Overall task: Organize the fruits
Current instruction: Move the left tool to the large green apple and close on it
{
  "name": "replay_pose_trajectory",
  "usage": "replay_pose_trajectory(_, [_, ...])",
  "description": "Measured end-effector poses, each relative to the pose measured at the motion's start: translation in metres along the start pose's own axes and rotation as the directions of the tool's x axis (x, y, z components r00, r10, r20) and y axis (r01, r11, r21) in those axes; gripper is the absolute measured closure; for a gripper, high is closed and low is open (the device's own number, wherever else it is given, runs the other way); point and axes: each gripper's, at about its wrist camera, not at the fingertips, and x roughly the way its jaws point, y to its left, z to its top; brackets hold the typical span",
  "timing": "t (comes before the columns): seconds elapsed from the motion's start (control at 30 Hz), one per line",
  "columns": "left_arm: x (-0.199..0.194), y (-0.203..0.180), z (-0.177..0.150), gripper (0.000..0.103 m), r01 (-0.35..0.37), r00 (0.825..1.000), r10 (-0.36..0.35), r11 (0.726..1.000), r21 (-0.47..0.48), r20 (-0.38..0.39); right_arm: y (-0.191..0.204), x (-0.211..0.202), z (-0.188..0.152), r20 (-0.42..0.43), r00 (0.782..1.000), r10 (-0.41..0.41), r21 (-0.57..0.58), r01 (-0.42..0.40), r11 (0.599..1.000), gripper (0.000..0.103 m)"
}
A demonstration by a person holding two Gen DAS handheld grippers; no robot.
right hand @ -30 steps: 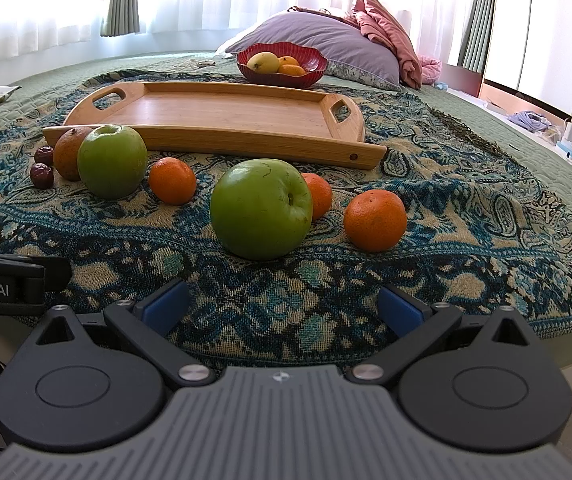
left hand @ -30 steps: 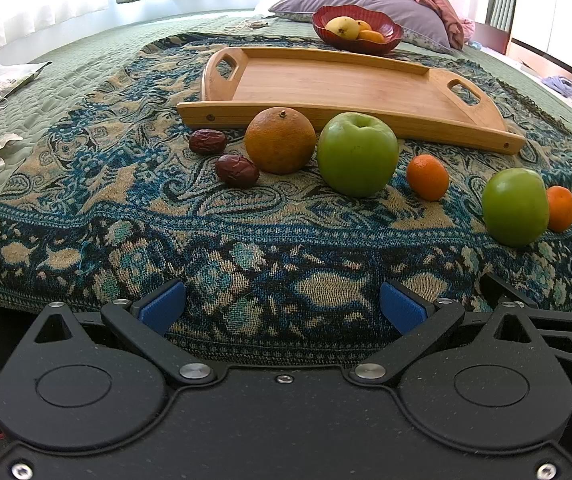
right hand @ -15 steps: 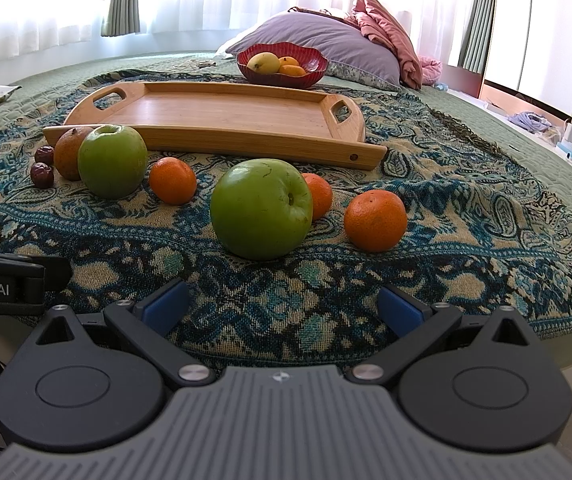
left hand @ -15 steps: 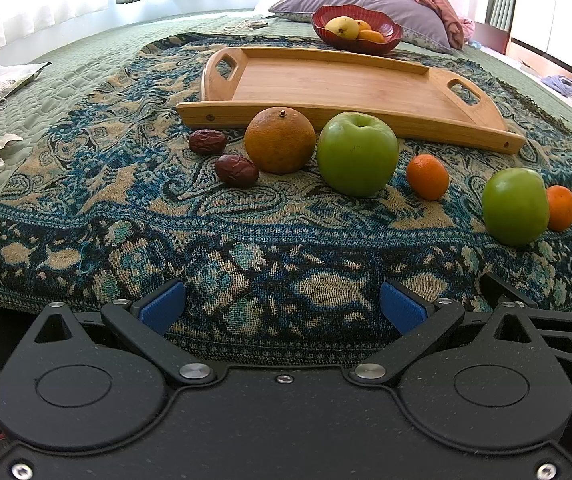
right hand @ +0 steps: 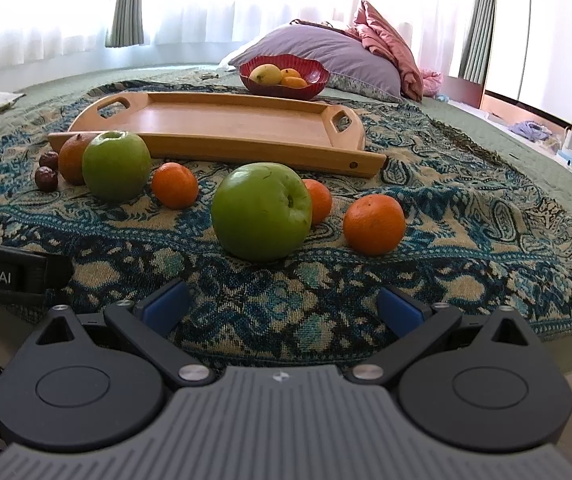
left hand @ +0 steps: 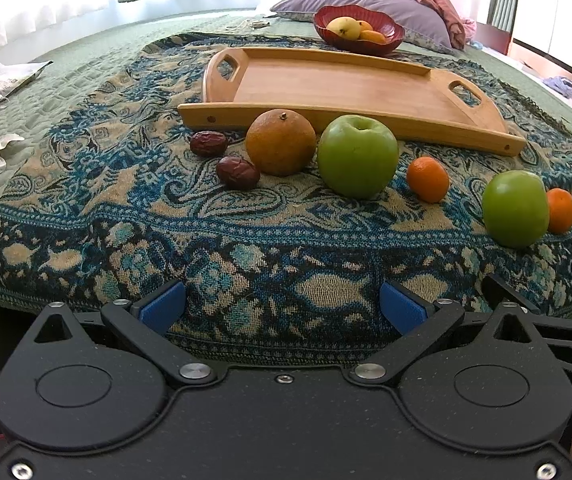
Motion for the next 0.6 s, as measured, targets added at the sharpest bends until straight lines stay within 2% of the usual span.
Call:
replay_pose_trajectory(0.13, [0.0, 0.001, 0.001, 0.0, -0.007, 1.0, 0.007, 1.0, 0.007, 0.002, -0.002, -0.004, 0.0, 0.017, 1.0, 0.011, 0.011, -0.012, 1.0, 0.0])
replay_pose_trajectory(0.27, [-0.002, -0.001, 0.003, 0.0, -0.002, 1.0, 0.002, 1.0, 0.003, 0.002, 0.0, -0.015, -0.004, 0.071, 0.996, 0.048, -0.015, -0.047, 0.999, 0.006])
replay_pose_trajectory(0.47, [-0.007, 0.006, 0.014, 0.001, 0.062, 0.996, -0.06, 0.998, -0.028, 0.061, 0.003, -0.022, -0.003, 0.137, 0.989, 0.058, 0.004, -0.059, 0.998, 0.014])
replay_pose_trajectory(0.53, [-0.008, 0.01, 0.021, 0.003, 0.095, 0.992, -0.09, 0.994, -0.06, 0.091, 0.001, -0.021, 0.001, 0.161, 0.985, 0.062, 0.029, -0.067, 0.997, 0.019])
replay_pose_trajectory(0.6, [-0.008, 0.012, 0.027, 0.013, 0.129, 0.987, -0.119, 0.988, -0.089, 0.112, -0.002, -0.021, 0.003, 0.18, 0.982, 0.056, 0.045, -0.065, 0.997, 0.022])
